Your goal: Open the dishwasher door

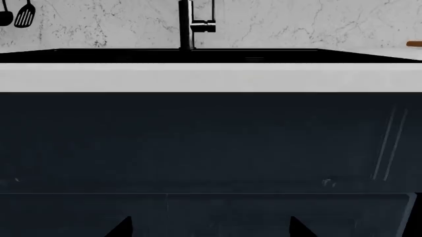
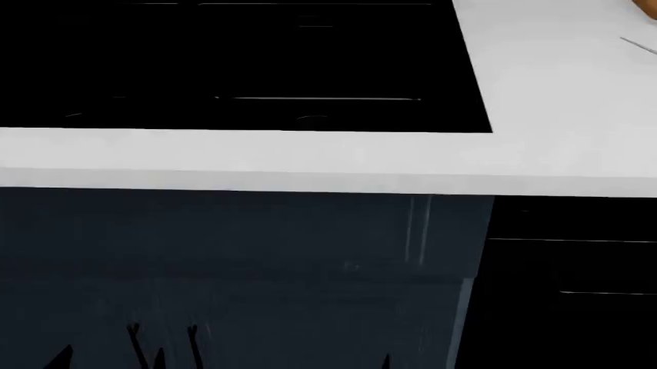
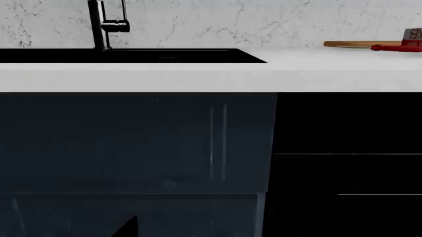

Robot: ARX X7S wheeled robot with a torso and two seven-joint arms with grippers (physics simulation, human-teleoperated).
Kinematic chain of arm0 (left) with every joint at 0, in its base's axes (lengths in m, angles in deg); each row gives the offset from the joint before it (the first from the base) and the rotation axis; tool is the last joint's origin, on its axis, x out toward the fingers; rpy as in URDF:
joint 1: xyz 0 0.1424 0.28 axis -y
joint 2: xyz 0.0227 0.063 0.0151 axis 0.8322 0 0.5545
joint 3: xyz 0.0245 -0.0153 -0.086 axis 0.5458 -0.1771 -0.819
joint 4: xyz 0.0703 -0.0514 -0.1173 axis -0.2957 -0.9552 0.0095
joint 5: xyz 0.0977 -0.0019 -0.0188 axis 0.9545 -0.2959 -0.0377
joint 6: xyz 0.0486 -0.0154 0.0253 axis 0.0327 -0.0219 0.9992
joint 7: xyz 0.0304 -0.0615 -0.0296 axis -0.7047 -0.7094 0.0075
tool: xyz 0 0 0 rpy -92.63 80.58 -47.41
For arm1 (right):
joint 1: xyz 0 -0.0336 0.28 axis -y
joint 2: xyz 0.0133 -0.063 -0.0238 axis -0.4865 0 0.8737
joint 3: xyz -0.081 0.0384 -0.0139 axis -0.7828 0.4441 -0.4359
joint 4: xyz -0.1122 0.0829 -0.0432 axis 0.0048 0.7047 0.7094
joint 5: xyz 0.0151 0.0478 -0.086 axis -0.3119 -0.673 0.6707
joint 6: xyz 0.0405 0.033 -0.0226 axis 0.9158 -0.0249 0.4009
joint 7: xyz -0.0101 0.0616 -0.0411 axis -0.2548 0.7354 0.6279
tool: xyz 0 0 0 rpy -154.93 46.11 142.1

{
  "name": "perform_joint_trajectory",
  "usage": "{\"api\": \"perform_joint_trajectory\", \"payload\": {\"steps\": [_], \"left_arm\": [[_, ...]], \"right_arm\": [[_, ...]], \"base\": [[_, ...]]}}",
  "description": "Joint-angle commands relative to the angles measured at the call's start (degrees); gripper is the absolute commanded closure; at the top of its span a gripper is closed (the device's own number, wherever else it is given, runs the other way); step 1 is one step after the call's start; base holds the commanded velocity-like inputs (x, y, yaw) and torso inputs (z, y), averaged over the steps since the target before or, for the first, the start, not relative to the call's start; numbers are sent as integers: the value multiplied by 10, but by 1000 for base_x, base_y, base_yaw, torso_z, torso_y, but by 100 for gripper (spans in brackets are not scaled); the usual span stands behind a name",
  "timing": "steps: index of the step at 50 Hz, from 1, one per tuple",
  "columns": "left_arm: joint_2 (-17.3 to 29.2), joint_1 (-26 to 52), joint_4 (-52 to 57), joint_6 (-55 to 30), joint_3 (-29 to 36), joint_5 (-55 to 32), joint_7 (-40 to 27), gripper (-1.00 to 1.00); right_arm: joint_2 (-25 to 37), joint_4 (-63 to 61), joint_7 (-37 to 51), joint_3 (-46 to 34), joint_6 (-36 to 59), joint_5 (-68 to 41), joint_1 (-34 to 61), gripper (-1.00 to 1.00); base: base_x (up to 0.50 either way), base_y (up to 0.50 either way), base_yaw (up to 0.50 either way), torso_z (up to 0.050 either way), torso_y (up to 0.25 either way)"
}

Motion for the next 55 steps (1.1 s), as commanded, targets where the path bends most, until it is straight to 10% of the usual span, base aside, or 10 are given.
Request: {"api": "perform_joint_trajectory", "payload": {"steps": [1,55], "left_arm": [[11,1,-2,2,13,-11,-13,-100],[64,-9,13,14,64,-44,-71,-100]], "right_arm": [[6,4,8,-8,-3,-6,1,-100],[58,-11,63,-78,-16,-56,-1,-100]], "base": [[0,0,0,0,0],[0,-302,0,0,0]]}}
